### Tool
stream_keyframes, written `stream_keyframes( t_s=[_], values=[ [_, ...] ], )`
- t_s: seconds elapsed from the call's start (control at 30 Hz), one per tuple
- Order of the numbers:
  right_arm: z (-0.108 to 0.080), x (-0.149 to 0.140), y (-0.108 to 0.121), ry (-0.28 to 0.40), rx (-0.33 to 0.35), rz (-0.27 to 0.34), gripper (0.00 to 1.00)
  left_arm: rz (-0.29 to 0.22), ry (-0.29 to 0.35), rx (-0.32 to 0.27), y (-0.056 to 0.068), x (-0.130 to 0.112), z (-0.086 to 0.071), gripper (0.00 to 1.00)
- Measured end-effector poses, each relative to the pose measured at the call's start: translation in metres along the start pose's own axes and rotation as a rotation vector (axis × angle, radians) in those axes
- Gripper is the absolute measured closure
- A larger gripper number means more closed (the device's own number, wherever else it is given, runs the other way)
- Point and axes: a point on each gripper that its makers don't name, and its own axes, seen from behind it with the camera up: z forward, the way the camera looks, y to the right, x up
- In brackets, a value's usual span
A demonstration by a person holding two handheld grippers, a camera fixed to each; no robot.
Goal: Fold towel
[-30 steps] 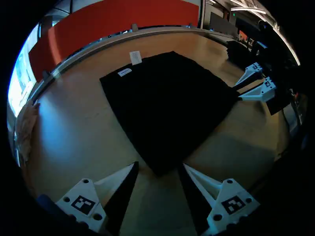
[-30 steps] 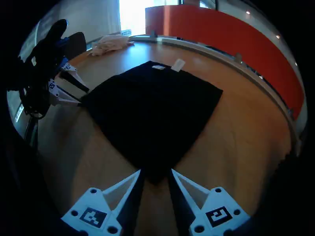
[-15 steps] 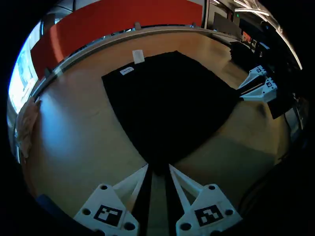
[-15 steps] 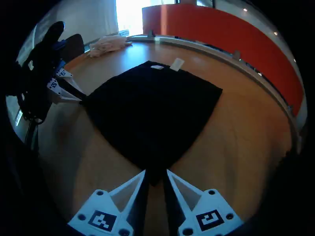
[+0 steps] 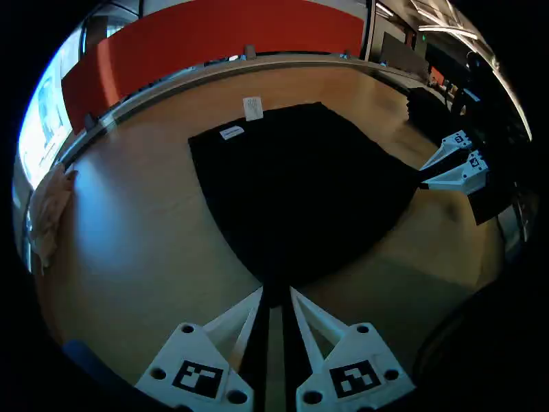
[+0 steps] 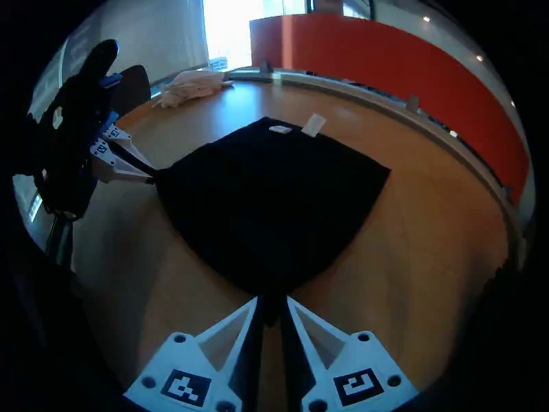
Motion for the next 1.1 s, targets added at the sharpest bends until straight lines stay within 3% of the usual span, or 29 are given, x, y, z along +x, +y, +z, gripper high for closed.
stream_keyframes(
  t_s=[0.27,0.57,1.1],
  values=[
    [-0.022,0.031,0.005,0.057,-0.023,0.002,0.85,-0.030,0.034,0.002,0.001,0.023,-0.025,0.88],
    [-0.058,0.062,0.006,0.087,-0.028,-0.037,0.85,-0.070,0.065,0.004,0.004,0.046,-0.061,0.88],
    [-0.104,0.088,-0.004,0.106,-0.009,-0.035,0.85,-0.110,0.090,-0.008,0.017,0.067,-0.112,0.88]
  ],
)
